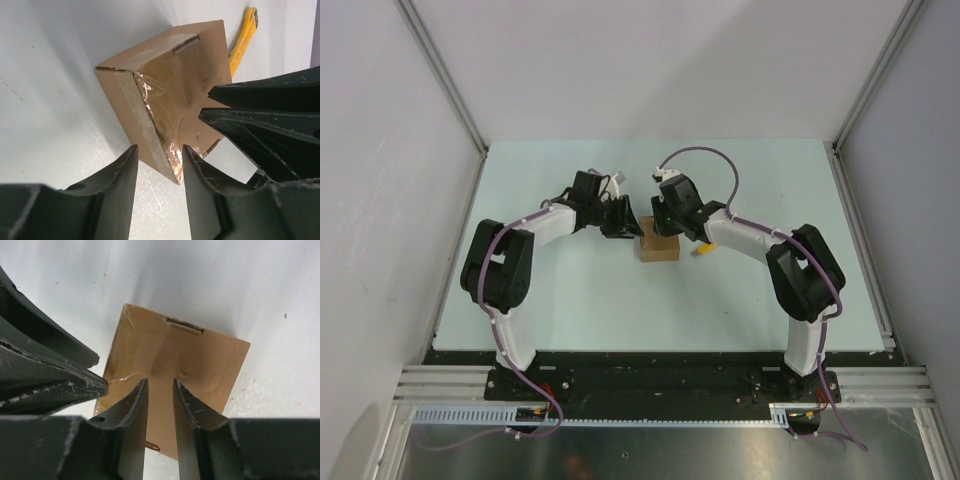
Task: Unpack the express box
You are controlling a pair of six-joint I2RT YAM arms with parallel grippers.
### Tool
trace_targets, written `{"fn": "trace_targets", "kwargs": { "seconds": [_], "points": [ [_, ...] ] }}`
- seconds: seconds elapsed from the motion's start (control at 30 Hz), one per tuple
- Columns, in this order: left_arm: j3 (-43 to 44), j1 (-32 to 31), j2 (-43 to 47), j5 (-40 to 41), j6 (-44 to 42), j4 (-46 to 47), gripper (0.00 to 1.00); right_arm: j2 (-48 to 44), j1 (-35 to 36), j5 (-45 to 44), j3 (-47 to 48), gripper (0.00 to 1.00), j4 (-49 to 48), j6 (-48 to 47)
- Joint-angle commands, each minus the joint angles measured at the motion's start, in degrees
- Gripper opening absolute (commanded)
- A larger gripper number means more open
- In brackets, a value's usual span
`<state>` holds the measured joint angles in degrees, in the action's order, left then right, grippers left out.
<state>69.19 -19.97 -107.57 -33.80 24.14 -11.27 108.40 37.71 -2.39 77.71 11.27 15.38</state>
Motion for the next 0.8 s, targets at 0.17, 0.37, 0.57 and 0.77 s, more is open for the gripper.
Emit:
{"fn": "trace_targets", "kwargs": {
  "seconds": [0.17, 0.37, 0.57, 0.77],
  "points": [
    [1.0, 0.9, -0.4, 2.4, 3.5, 2.6, 0.41, 2.4, 1.1, -5.3, 2.3, 0.26, 2.1, -3.5],
    [1.7, 1.5, -2.7, 2.4, 4.2, 2.9, 0.38, 3.3, 3.9, -12.3, 2.3, 0.50, 2.2, -7.4],
    [1.9, 2.1, -3.6, 2.5, 4.4, 2.9, 0.36, 4.5, 6.1, -16.9, 2.3, 0.57, 1.9, -10.0],
    [2.0, 2.6, -3.7, 2.3, 4.4, 2.9, 0.36, 6.4, 6.7, -17.8, 2.3, 0.57, 2.6, -11.1]
  ]
}}
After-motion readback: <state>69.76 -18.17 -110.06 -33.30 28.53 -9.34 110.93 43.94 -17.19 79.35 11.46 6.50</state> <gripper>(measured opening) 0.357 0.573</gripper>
